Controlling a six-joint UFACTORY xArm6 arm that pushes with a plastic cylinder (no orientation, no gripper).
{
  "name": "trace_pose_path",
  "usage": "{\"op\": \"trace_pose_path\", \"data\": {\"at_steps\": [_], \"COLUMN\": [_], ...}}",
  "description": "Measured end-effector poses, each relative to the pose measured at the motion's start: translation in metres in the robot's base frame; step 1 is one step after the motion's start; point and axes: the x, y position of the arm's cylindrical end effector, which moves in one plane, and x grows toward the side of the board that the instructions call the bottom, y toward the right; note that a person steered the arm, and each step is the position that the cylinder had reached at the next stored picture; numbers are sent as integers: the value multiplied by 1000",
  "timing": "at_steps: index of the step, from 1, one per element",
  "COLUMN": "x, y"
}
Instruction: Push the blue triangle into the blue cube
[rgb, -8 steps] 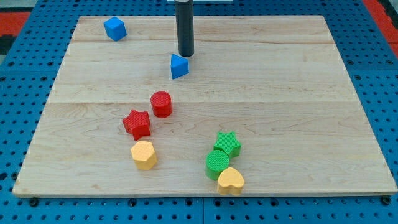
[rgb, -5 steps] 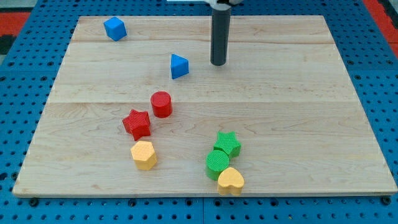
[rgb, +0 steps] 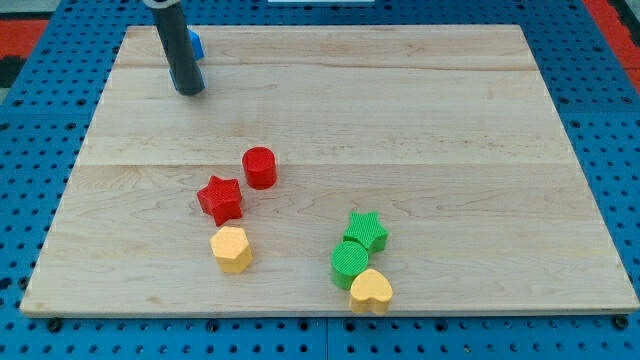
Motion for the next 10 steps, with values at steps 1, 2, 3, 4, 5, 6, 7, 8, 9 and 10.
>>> {"op": "trace_pose_path", "data": {"at_steps": [1,2,3,4,5,6,7,8,9,10], "x": [-10,-12,-20,-32,-40,-2,9,41,104,144], "y": [0,0,-2,-8,-1,22,26,26,33,14]}}
